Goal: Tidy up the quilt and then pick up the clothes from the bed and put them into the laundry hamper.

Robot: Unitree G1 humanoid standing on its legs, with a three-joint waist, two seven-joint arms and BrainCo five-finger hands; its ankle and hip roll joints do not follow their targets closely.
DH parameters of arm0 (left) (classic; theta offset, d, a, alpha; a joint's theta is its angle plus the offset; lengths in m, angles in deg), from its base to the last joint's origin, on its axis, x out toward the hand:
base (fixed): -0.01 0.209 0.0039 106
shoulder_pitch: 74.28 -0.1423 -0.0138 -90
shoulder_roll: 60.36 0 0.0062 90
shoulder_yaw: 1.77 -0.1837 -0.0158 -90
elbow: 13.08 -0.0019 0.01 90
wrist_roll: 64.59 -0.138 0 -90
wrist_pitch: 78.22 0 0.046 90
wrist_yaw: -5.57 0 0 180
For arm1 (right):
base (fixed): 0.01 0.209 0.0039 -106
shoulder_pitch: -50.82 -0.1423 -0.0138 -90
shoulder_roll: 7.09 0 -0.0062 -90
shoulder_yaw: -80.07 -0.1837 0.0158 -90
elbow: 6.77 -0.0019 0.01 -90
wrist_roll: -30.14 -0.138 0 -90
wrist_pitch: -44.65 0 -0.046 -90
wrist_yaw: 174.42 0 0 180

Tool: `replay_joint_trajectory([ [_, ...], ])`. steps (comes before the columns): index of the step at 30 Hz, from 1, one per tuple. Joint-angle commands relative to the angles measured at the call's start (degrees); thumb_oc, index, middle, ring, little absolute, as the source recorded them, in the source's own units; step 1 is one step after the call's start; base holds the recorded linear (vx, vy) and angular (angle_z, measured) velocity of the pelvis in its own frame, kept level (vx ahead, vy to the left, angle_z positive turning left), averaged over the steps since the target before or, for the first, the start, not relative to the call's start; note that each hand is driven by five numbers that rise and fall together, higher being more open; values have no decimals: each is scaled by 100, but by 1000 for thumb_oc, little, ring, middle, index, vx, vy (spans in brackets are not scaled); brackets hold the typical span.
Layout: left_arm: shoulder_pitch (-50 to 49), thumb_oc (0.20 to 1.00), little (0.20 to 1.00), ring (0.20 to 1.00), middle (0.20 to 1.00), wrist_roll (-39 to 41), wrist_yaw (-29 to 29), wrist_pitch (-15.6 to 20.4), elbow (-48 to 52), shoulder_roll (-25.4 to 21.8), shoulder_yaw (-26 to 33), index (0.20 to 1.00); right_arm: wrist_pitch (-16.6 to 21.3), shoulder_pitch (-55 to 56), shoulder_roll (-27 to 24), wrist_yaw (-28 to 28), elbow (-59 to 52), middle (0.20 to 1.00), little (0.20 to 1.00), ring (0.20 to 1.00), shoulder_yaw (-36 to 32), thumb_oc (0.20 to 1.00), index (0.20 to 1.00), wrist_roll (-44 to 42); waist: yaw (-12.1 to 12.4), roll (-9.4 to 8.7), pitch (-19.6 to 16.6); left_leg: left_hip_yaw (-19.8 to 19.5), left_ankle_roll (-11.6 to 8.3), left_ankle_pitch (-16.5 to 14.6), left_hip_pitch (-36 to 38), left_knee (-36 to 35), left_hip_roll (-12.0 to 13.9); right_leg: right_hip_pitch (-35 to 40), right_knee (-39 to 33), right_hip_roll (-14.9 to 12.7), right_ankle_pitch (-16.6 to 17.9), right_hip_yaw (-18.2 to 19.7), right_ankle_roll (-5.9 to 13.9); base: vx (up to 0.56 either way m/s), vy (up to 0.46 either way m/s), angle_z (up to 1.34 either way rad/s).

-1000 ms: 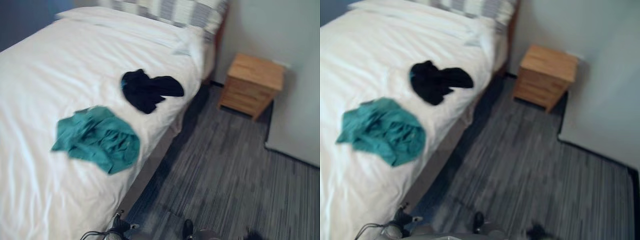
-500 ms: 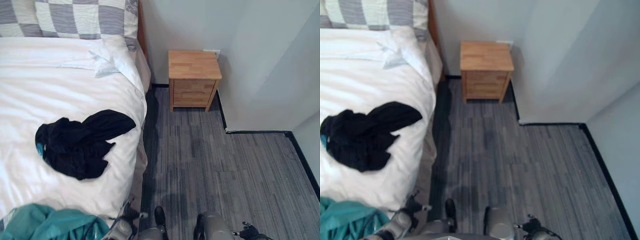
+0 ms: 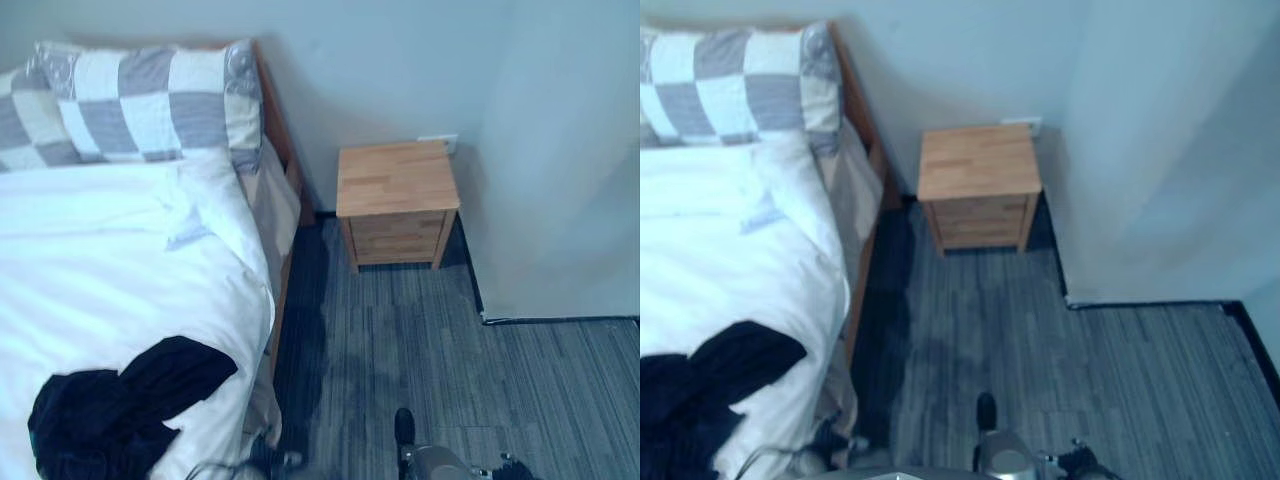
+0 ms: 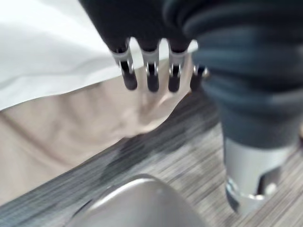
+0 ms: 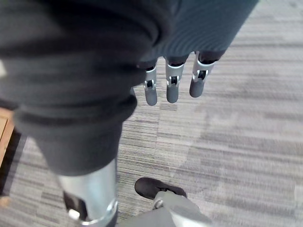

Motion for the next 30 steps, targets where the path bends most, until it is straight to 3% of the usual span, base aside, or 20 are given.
replay_joint_trajectory([
  [1,306,1000,1000,1000,1000,275,-204,32,227,-101,-193,1000,88,-239,-249,18,-225,1000,1000,1000,256,1000,1000,371,132,-128,419,750,331,185,-15,-1349,-277,379,-7,-386,-646,86,707,336,26,-23],
  [2,286,1000,1000,1000,1000,250,-187,30,256,-94,-198,1000,98,-248,-261,1,-265,1000,1000,1000,305,1000,1000,482,179,-98,397,1090,348,194,-5,-1831,-299,542,15,-369,-783,-2,728,397,34,-17],
  [3,243,1000,1000,1000,1000,213,-167,38,241,-109,-190,1000,132,-229,-247,-30,-295,1000,1000,1000,365,1000,1000,583,165,-17,334,1875,284,263,100,-2524,-187,671,72,-297,-973,-191,758,409,18,15],
  [5,177,1000,1000,1000,1000,102,-108,-15,266,-156,-160,1000,60,-180,-237,-30,-294,1000,1000,1000,382,1000,1000,805,75,-46,255,3067,207,198,352,-2938,54,921,328,-320,-1293,-647,819,359,14,88],
  [6,145,1000,1000,1000,1000,136,-64,-37,237,-150,-114,1000,52,-152,-190,-42,-320,1000,1000,1000,355,1000,1000,818,54,-22,182,3244,267,172,548,-3214,33,893,533,-285,-1296,-810,840,355,97,94],
  [8,10,1000,1000,1000,1000,174,-29,-83,12,-158,-8,1000,86,-80,-117,-51,-342,1000,1000,1000,393,1000,1000,997,192,-27,30,2758,513,-17,791,-3597,-376,816,1413,-463,-1229,-1249,1026,387,159,81],
  [10,-16,1000,1000,1000,1000,143,-38,-120,-66,-206,40,1000,86,-30,-56,-7,-598,1000,1000,1000,330,1000,1000,990,91,-76,101,2470,766,-197,1057,-3755,-606,454,2600,-844,-822,-1373,1415,251,141,169],
  [11,-27,1000,1000,1000,1000,199,-69,-129,-59,-260,105,1000,110,-67,-53,30,-783,1000,1000,1000,303,1000,1000,951,20,-90,189,2333,844,-219,1185,-3816,-678,142,3269,-970,-525,-1226,1544,144,60,128],
  [13,-26,1000,1000,1000,1000,289,-134,-120,-24,-383,245,1000,149,-135,-66,89,-1210,1000,1000,1000,270,1000,1000,909,-42,-85,320,1972,886,-224,1364,-3974,-665,-406,3902,-971,-596,-709,1542,80,-38,193],
  [14,-42,1000,1000,1000,1000,311,-167,-100,-37,-443,302,1000,179,-169,-108,124,-1533,1000,1000,1000,296,1000,1000,914,-16,-63,360,1841,861,-107,1340,-4003,-563,-514,3640,-859,-644,-573,1351,75,-151,231],
  [16,-108,1000,1000,1000,1000,306,-227,-39,-50,-556,367,1000,266,-174,-221,152,-2259,1000,1000,1000,290,1000,1000,819,-58,-98,389,1418,752,-47,1363,-4112,-565,-505,2727,-647,-999,-4,1195,148,-207,147],
  [18,-114,1000,1000,1000,1000,322,-261,11,-52,-648,445,1000,329,-197,-401,156,-2906,1000,1000,1000,208,1000,1000,744,-121,-179,357,1050,649,-32,1370,-4263,-643,-392,1440,-494,-910,758,1199,220,-224,150],
  [20,-69,1000,1000,1000,1000,333,-266,47,-49,-748,520,1000,391,-175,-668,191,-3430,1000,1000,1000,23,1000,1000,690,-236,-246,327,560,585,-32,1354,-4353,-739,-491,713,-359,-665,1640,1273,285,-299,210],
  [21,-123,1000,1000,1000,1000,324,-237,49,-70,-865,621,1000,444,-111,-983,227,-3986,1000,1000,1000,-219,1000,1000,742,-324,-244,313,47,506,-38,1341,-4383,-751,-690,464,-235,-513,2340,1350,328,-379,309],
  [22,-143,1000,1000,1000,1000,304,-225,57,-78,-937,662,1000,477,-167,-1144,270,-4173,1000,1000,1000,-292,1000,1000,843,-300,-251,303,-145,460,-63,1359,-4390,-716,-817,382,-236,-431,2449,1360,435,-487,266],
  [23,-228,1000,1000,1000,1000,226,-176,83,-144,-1071,682,1000,535,-337,-1463,310,-4561,1000,1000,1000,-397,1000,1000,1046,-225,-305,260,-410,382,-168,1458,-4390,-660,-769,141,-433,-406,2152,1322,251,-286,196],
  [24,-230,1000,1000,1000,1000,225,-176,83,-144,-1071,679,1000,534,-330,-1463,308,-4566,1000,1000,1000,-401,1000,1000,1048,-256,-302,273,-446,385,-168,1471,-4390,-661,-727,115,-447,-406,2113,1322,264,-334,192],
  [26,-467,1000,1000,1000,1000,126,-173,100,-121,-1138,786,1000,617,-1063,-2120,317,-5252,1000,1000,1000,-359,1000,1000,1414,-146,-376,263,-535,267,-221,1524,-4247,-518,-593,121,-427,-276,1937,1333,246,-453,152],
  [30,-551,1000,1000,1000,1000,475,-204,174,37,-1050,725,1000,643,-2375,-2863,469,-5278,1000,1000,1000,-55,1000,1000,1415,41,-283,539,-525,63,-149,974,-3701,-286,-591,167,-391,-308,1605,1163,34,-324,15],
])
